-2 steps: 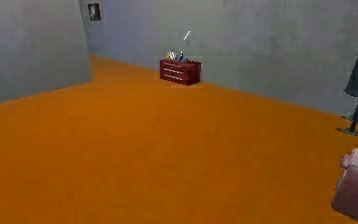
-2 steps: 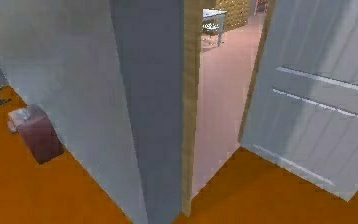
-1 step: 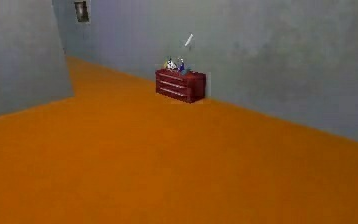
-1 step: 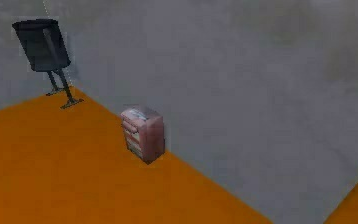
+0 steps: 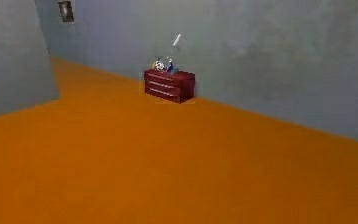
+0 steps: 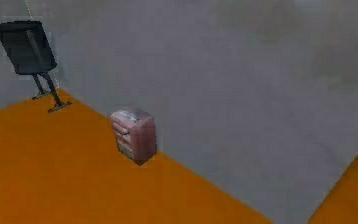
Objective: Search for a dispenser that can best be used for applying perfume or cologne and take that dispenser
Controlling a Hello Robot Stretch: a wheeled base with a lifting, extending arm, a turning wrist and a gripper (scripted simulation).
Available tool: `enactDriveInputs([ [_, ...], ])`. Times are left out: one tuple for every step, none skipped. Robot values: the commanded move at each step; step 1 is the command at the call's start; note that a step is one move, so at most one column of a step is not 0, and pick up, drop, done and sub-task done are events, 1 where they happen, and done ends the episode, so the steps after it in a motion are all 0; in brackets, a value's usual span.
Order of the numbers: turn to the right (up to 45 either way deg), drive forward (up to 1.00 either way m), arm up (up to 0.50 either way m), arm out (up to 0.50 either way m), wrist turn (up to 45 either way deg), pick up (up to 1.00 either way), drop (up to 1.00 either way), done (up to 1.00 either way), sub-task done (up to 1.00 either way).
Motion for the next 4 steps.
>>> enactDriveInputs([
  [0.0, 1.0, 0.0, 0.0, 0.0, 0.0, 0.0, 0.0, 0.0],
  [0.0, 1.0, 0.0, 0.0, 0.0, 0.0, 0.0, 0.0, 0.0],
  [0.0, 0.8, 0.0, 0.0, 0.0, 0.0, 0.0, 0.0, 0.0],
  [-45.0, 0.0, 0.0, 0.0, 0.0, 0.0, 0.0, 0.0, 0.0],
])
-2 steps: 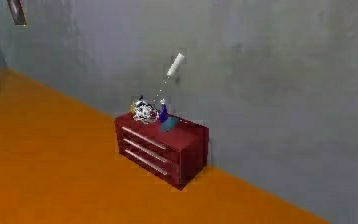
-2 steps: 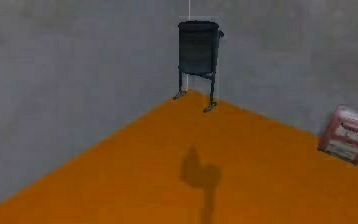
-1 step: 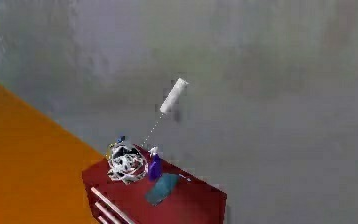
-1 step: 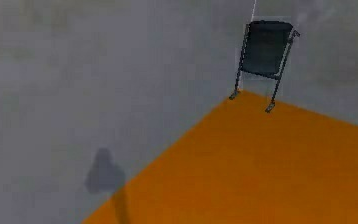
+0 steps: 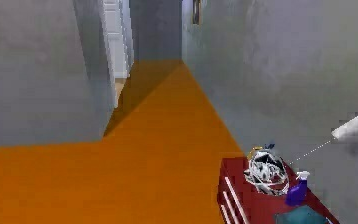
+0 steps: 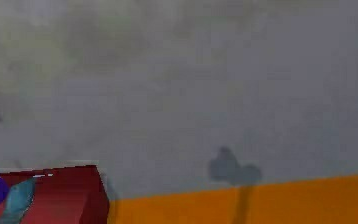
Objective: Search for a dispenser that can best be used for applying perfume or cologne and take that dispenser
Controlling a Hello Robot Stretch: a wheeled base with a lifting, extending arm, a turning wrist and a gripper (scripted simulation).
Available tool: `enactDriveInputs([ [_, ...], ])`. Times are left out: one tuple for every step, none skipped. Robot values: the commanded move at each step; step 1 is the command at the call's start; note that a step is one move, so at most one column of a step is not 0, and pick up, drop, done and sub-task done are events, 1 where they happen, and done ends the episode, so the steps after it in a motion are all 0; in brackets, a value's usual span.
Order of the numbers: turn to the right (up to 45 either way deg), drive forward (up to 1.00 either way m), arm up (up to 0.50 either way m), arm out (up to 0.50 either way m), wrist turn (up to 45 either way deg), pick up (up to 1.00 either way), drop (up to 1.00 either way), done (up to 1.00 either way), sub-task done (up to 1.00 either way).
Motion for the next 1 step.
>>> enactDriveInputs([
  [-45.0, 0.0, 0.0, 0.0, 0.0, 0.0, 0.0, 0.0, 0.0],
])
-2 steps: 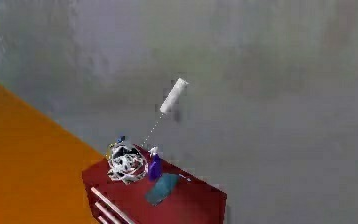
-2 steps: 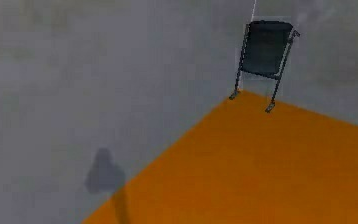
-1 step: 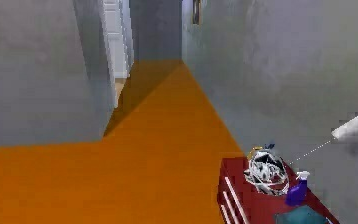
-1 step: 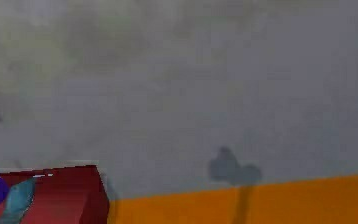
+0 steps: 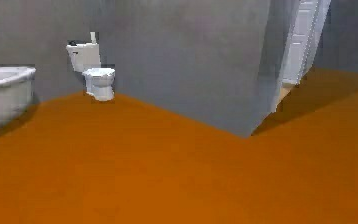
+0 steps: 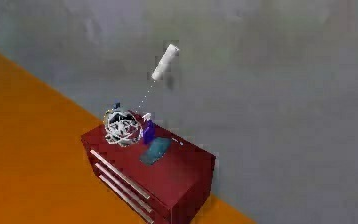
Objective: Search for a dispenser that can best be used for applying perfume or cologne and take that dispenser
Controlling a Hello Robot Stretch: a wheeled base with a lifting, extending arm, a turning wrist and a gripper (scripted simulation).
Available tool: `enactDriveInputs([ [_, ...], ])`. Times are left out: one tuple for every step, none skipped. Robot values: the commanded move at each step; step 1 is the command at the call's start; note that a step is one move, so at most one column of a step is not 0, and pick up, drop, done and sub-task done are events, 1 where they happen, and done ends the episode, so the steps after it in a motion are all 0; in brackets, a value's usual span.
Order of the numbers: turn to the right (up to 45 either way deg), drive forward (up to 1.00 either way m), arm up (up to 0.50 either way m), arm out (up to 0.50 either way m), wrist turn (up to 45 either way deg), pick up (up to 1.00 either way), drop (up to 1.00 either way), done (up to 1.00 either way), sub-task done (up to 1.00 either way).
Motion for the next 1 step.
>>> enactDriveInputs([
  [45.0, 0.0, 0.0, 0.0, 0.0, 0.0, 0.0, 0.0, 0.0],
])
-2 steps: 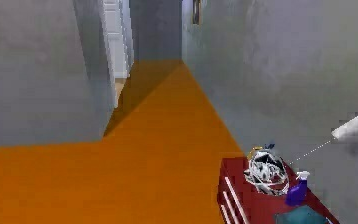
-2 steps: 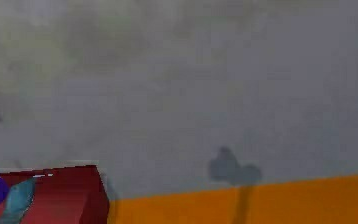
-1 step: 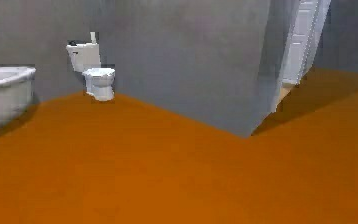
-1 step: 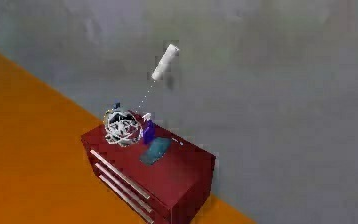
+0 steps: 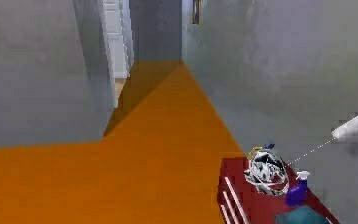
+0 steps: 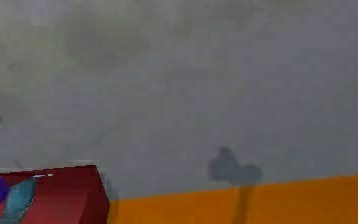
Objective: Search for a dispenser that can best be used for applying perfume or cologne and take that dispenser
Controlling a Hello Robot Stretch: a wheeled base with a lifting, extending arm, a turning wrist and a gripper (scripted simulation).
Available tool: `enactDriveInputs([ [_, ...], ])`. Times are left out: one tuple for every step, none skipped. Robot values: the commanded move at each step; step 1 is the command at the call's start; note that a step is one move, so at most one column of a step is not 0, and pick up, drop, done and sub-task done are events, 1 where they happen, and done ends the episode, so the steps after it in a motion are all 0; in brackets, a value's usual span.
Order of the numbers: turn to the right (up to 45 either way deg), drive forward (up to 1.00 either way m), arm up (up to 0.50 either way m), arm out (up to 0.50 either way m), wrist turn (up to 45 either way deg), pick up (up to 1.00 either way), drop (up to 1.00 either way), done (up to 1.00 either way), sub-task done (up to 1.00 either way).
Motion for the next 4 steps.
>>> enactDriveInputs([
  [3.0, 0.0, 0.0, 0.0, 0.0, 0.0, 0.0, 0.0, 0.0],
  [0.0, 0.55, 0.0, 0.0, 0.0, 0.0, 0.0, 0.0, 0.0],
  [-27.0, 0.0, 0.0, 0.0, 0.0, 0.0, 0.0, 0.0, 0.0],
  [0.0, 0.0, 0.5, 0.0, 0.0, 0.0, 0.0, 0.0, 0.0],
])
